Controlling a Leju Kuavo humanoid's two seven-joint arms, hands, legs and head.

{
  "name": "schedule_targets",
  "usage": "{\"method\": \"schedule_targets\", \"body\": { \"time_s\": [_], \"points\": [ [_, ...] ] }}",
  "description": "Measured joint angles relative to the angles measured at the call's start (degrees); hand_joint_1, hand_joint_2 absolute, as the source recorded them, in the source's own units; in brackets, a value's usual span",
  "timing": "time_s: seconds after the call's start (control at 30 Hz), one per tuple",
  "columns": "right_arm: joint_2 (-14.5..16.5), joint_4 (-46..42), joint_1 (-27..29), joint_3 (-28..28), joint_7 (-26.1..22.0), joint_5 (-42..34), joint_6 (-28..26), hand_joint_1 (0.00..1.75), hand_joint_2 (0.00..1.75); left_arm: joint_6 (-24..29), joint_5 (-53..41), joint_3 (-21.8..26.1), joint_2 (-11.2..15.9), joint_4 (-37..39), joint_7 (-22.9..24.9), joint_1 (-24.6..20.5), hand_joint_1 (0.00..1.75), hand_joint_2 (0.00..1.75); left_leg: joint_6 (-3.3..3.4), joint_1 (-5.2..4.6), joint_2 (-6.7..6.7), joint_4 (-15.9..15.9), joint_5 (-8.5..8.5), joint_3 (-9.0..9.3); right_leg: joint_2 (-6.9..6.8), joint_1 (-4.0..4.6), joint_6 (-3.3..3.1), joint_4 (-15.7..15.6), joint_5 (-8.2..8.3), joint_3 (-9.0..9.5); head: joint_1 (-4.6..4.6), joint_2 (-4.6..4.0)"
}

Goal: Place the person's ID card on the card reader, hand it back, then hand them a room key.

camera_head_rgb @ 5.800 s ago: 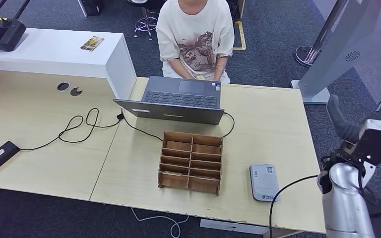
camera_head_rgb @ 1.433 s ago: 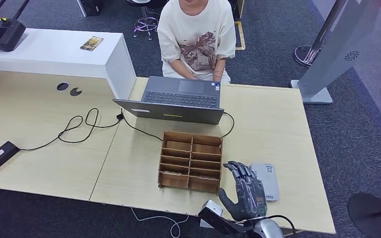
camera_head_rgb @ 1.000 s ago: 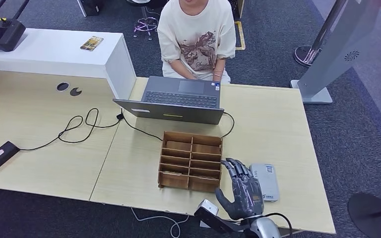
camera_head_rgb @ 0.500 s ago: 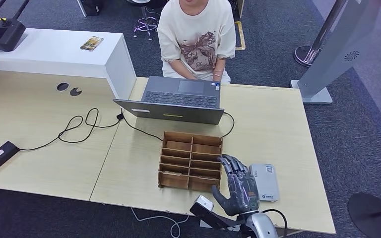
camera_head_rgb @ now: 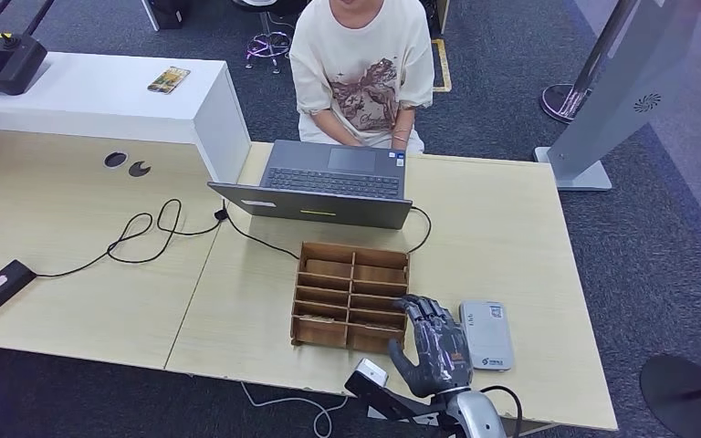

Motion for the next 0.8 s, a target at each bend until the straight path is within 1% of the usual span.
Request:
{"method": "schedule_targets", "body": {
  "time_s": [0.4, 0.8],
  "points": [
    [0.00, 0.69, 0.08, 0.00, 0.14, 0.18, -0.04, 0.72, 1.75, 0.08, 0.00, -0.18, 0.03, 0.01, -0.03, 0.00, 0.00, 0.00, 0.00, 0.00, 0.00, 0.00, 0.00, 0.00, 0.00, 0.00, 0.00, 0.00, 0.00, 0.00, -0.01, 0.00],
    [-0.03, 0.73, 0.36, 0.00, 2.39, 1.24, -0.80, 0.65, 1.75, 0.09, 0.00, -0.28, 0.15, 0.00, -0.07, 0.00, 0.00, 0.00, 0.00, 0.00, 0.01, 0.00, 0.00, 0.01, 0.01, 0.00, 0.00, 0.00, 0.00, -0.01, 0.00, 0.00]
  ]
}}
